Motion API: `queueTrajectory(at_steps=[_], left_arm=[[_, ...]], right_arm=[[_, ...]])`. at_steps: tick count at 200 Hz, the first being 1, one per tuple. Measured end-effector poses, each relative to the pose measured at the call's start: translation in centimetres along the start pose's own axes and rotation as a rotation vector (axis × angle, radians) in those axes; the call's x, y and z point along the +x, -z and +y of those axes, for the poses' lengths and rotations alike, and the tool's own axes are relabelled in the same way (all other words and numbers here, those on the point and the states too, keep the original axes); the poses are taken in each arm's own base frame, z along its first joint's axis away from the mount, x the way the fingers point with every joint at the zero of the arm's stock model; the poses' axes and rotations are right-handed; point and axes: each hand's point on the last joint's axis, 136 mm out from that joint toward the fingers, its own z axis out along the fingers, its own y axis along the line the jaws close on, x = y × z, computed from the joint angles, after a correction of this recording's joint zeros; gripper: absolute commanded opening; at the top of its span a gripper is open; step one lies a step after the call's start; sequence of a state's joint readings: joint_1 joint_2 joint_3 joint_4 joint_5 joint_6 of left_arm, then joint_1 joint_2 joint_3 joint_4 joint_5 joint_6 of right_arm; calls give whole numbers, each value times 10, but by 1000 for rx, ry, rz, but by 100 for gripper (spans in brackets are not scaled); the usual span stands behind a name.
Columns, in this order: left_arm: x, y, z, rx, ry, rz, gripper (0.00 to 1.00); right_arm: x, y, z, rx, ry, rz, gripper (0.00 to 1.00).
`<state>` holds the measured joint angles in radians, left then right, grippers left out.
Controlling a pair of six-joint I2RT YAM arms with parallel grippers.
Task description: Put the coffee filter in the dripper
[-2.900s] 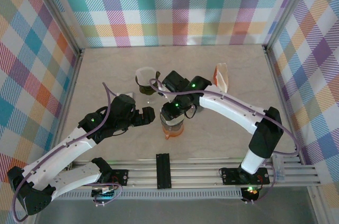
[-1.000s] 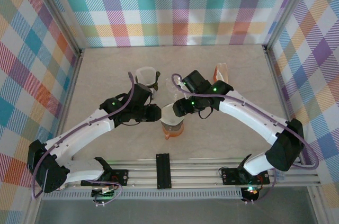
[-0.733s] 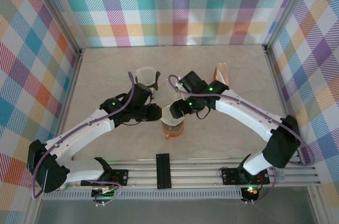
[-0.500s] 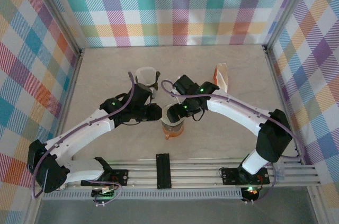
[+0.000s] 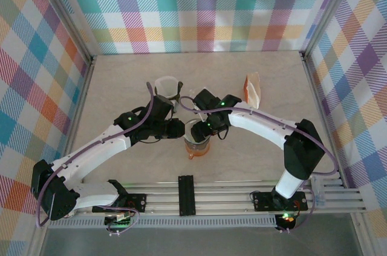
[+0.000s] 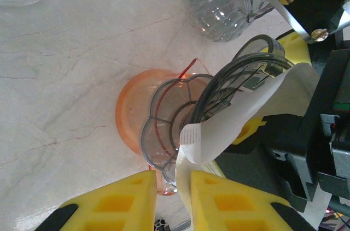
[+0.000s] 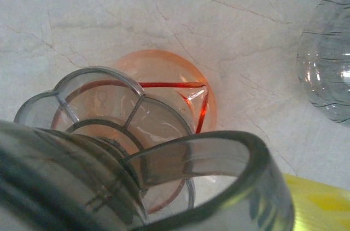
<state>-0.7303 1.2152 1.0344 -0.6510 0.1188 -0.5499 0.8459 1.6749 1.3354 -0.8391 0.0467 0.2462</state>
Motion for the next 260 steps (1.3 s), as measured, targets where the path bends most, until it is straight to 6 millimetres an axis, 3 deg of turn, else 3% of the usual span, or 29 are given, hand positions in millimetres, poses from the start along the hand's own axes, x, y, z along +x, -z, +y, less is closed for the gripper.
queueTrajectory(at_steps=[14,36,50,79,103,137,167,209,260], left_arm=[[0,1,1,-1,3,-7,33],[-1,6,1,10,15,-32,55],[-4,12,-1,31,22,-64,63],[-13,20,-7,70,23,-114,66],[-13,13,-7,66,25,-103,66],[-9,0,-3,48,29,-74,63],[-8,-2,-1,42,33,-70,43],[-5,-4,1,39,36,-62,29],[-3,-5,2,37,36,-53,27]], right_arm=[[0,0,-1,7,0,-2,78],[-1,0,-3,17,0,-4,78],[0,-2,-3,25,2,0,78],[1,-5,-4,36,4,12,78],[1,-6,-6,46,1,14,77],[1,-5,-5,51,2,14,77],[1,-5,-5,53,3,13,77],[0,-5,-5,53,0,13,78],[-6,-1,-3,48,-19,-5,79]])
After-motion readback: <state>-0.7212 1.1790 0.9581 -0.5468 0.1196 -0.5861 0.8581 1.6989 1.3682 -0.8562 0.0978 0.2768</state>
